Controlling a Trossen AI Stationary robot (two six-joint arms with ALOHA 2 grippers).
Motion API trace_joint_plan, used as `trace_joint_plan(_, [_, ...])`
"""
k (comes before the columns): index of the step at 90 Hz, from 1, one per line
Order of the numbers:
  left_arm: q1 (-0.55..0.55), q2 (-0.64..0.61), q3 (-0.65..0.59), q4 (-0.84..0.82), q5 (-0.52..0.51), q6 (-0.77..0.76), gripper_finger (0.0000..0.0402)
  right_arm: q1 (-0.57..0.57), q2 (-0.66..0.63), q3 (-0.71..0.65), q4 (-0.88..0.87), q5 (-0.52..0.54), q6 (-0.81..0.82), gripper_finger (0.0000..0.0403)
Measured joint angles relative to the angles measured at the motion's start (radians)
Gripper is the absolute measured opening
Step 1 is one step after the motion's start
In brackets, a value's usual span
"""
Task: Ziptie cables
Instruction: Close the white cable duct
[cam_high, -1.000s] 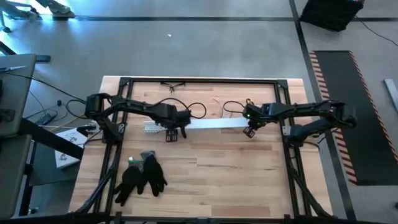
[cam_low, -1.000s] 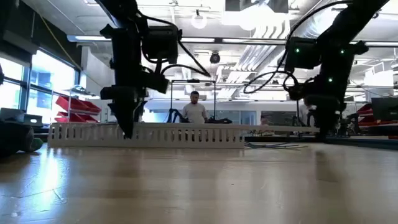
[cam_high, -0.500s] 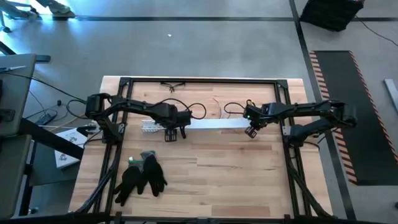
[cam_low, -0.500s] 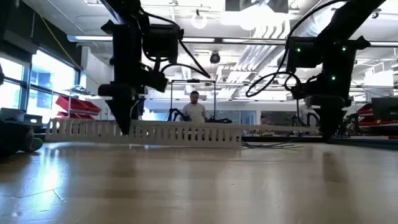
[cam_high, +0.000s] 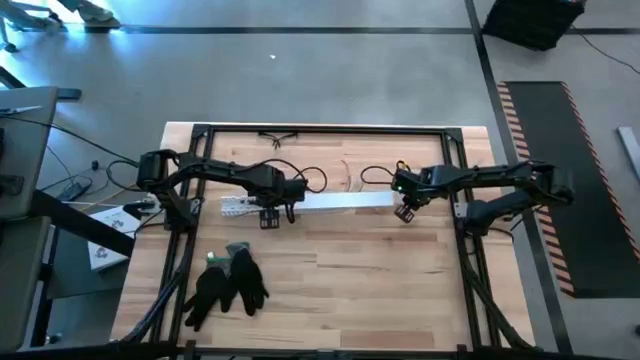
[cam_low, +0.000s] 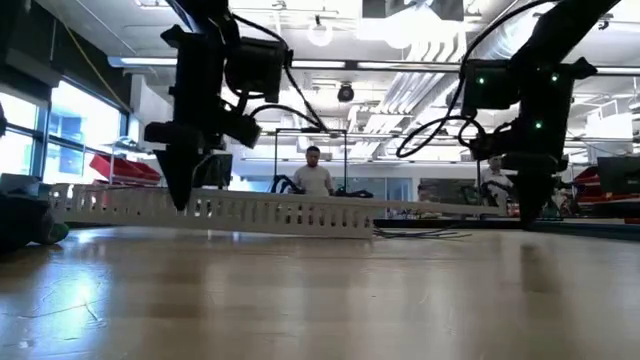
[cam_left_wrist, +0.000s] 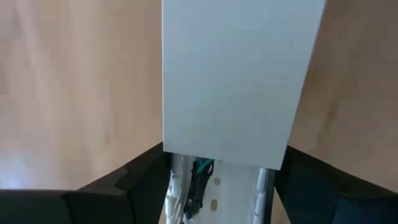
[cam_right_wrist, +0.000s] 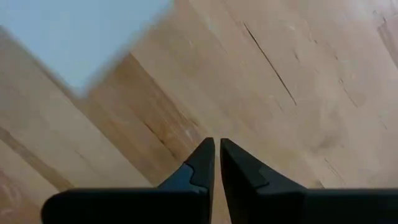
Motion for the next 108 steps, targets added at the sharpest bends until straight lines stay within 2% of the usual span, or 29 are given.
trace_joint_plan(22, [0.000, 0.000, 0.000, 0.006, 0.004, -0.013, 0.0241, 0.000, 0.000, -0.001, 0.005, -0.004, -0.007, 0.0011])
trace_joint_plan(36, [0.000, -0.002, 0.001, 0.045, 0.110, 0.045, 0.0241, 0.000, 0.000, -0.001, 0.006, -0.006, -0.007, 0.0011])
trace_joint_plan(44, [0.000, -0.003, 0.001, 0.081, 0.116, 0.033, 0.0241, 0.000, 0.000, -0.001, 0.005, -0.008, -0.007, 0.0011])
trace_joint_plan(50, [0.000, -0.003, 0.001, 0.091, 0.089, 0.037, 0.0241, 0.000, 0.000, -0.002, 0.005, -0.008, -0.011, 0.0011])
trace_joint_plan(63, [-0.004, -0.001, 0.000, 0.056, -0.045, 0.042, 0.0241, 0.002, 0.000, -0.002, 0.005, -0.011, -0.014, 0.0011])
trace_joint_plan(78, [-0.004, -0.001, 0.002, 0.046, -0.060, 0.041, 0.0242, 0.002, 0.000, -0.002, 0.006, -0.025, -0.015, 0.0011])
trace_joint_plan(108, [-0.027, -0.006, 0.173, -0.262, -0.185, -0.159, 0.0242, 0.002, 0.000, -0.002, 0.006, -0.026, -0.015, 0.0011])
